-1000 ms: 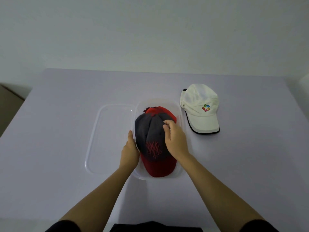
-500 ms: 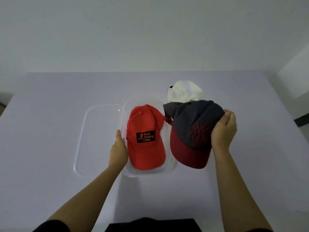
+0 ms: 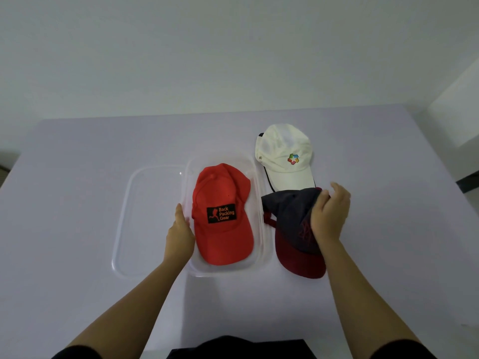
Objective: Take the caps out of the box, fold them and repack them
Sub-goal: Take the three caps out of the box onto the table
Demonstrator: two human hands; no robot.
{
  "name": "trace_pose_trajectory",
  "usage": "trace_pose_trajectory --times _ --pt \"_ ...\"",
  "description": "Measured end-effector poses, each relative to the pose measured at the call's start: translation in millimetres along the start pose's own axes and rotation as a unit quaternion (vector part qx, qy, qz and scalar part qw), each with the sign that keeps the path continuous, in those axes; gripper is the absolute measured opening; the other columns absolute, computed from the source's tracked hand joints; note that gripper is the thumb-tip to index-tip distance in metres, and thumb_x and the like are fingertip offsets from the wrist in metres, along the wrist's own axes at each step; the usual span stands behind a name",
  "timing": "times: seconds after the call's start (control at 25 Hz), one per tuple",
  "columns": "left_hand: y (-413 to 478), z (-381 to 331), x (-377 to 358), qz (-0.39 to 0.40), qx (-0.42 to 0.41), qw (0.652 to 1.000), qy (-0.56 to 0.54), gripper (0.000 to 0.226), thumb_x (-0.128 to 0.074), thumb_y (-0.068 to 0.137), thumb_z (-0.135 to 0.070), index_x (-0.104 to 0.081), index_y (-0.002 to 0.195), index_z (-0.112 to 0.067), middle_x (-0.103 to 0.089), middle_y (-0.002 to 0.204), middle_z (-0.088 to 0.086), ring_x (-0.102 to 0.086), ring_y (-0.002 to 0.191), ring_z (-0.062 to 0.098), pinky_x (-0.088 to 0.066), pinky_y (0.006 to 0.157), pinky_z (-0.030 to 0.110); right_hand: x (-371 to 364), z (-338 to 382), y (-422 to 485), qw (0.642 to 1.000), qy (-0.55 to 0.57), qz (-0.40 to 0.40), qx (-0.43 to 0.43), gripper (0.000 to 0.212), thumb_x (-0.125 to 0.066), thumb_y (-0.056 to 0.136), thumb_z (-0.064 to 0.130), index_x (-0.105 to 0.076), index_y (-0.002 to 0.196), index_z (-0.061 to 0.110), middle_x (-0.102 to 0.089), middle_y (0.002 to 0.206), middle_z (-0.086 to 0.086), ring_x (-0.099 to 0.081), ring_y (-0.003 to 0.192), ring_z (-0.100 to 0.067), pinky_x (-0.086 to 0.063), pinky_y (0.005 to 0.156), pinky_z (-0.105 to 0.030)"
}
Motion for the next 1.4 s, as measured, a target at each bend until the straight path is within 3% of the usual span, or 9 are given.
trace_pose_trajectory --times 0.08,0.2,0.4,0.52,0.72,0.84,1.04,1.28,1.4 --pt "0 1 0 0.000 0.004 1.000 -0.003 0.054 -0.028 0.100 -0.015 -0.009 0.150 -0.020 -0.056 0.129 0.021 -0.054 0.117 0.040 -0.040 0.100 0.050 -16 54 -16 0.987 0.050 0.051 0.144 0.027 -0.046 0.093 0.011 -0.054 0.116 -0.001 -0.059 0.111 -0.019 -0.056 0.104 -0.029 -0.047 0.090 -0.040" --pt "1 2 -1 0.005 0.002 1.000 -0.005 0.053 -0.026 0.101 -0.018 -0.008 0.150 -0.022 -0.055 0.131 0.020 -0.054 0.118 0.038 -0.040 0.100 0.049 -65 114 -60 0.930 0.053 0.278 0.235 0.039 -0.048 0.094 0.020 -0.045 0.129 0.001 -0.054 0.127 -0.016 -0.051 0.118 -0.026 -0.044 0.100 -0.041" --pt "1 3 1 -0.002 -0.009 1.000 -0.022 0.052 -0.028 0.101 -0.023 -0.011 0.150 -0.018 -0.058 0.125 0.022 -0.057 0.113 0.039 -0.043 0.095 0.046 -135 105 -91 0.875 -0.019 0.482 0.039 0.094 -0.060 0.085 0.046 -0.002 0.148 0.007 -0.031 0.149 -0.016 -0.036 0.134 -0.031 -0.035 0.109 -0.045" --pt "0 -1 1 0.034 -0.017 0.999 -0.035 0.054 -0.030 0.101 -0.024 -0.010 0.150 -0.015 -0.055 0.129 0.023 -0.054 0.115 0.040 -0.042 0.095 0.045 -136 102 -89 0.891 0.009 0.453 0.026 0.093 -0.069 0.078 0.043 -0.014 0.147 0.011 -0.042 0.141 -0.013 -0.045 0.127 -0.030 -0.041 0.104 -0.047" --pt "0 -23 32 -0.028 -0.083 0.994 -0.063 0.065 -0.035 0.099 -0.039 -0.006 0.151 -0.011 -0.010 0.160 0.008 -0.010 0.147 0.020 -0.011 0.119 0.036 -103 126 -91 0.907 0.059 0.402 0.113 0.096 -0.069 0.079 0.043 -0.011 0.148 0.012 -0.035 0.145 -0.013 -0.034 0.134 -0.026 -0.032 0.110 -0.042" --pt "-4 -65 56 0.021 -0.123 0.978 -0.168 0.062 -0.035 0.098 -0.043 -0.012 0.150 -0.018 -0.029 0.151 -0.006 -0.030 0.137 0.011 -0.026 0.110 0.027 -71 145 -92 0.911 0.118 0.372 0.135 0.095 -0.068 0.080 0.044 -0.008 0.149 0.017 -0.031 0.147 -0.010 -0.031 0.135 -0.021 -0.030 0.112 -0.038" --pt "-13 -141 58 0.062 -0.204 0.952 -0.221 0.035 -0.038 0.099 -0.036 -0.048 0.129 -0.020 -0.058 0.099 -0.018 -0.055 0.085 -0.008 -0.040 0.066 0.001 -2 158 -76 0.962 0.163 0.165 0.144 0.090 -0.067 0.078 0.043 -0.014 0.147 0.022 -0.034 0.126 0.008 -0.034 0.117 -0.008 -0.028 0.102 -0.025" --pt "-45 -225 -11 0.096 -0.270 0.925 -0.248 0.029 -0.037 0.100 -0.031 -0.057 0.115 -0.016 -0.059 0.086 -0.019 -0.053 0.072 -0.019 -0.041 0.064 0.002 69 100 -29 0.979 0.161 0.048 0.115 0.087 -0.056 0.076 0.055 -0.013 0.146 0.026 -0.033 0.121 0.020 -0.033 0.114 -0.005 -0.026 0.092 -0.007" --pt "-63 -275 -62 0.106 -0.282 0.919 -0.253 0.028 -0.037 0.100 -0.030 -0.056 0.115 -0.015 -0.058 0.086 -0.020 -0.054 0.075 -0.018 -0.038 0.065 -0.001 99 55 14 0.981 0.165 0.038 0.097 0.087 -0.054 0.077 0.053 -0.014 0.148 0.023 -0.029 0.118 0.033 -0.033 0.118 -0.006 -0.029 0.098 -0.019"
Point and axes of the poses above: each hand's wrist, its own y-axis towards the middle knuckle, its own x-axis out of the back of the hand, z = x × y, the point moved 4 cm from there along y, towards the middle knuckle
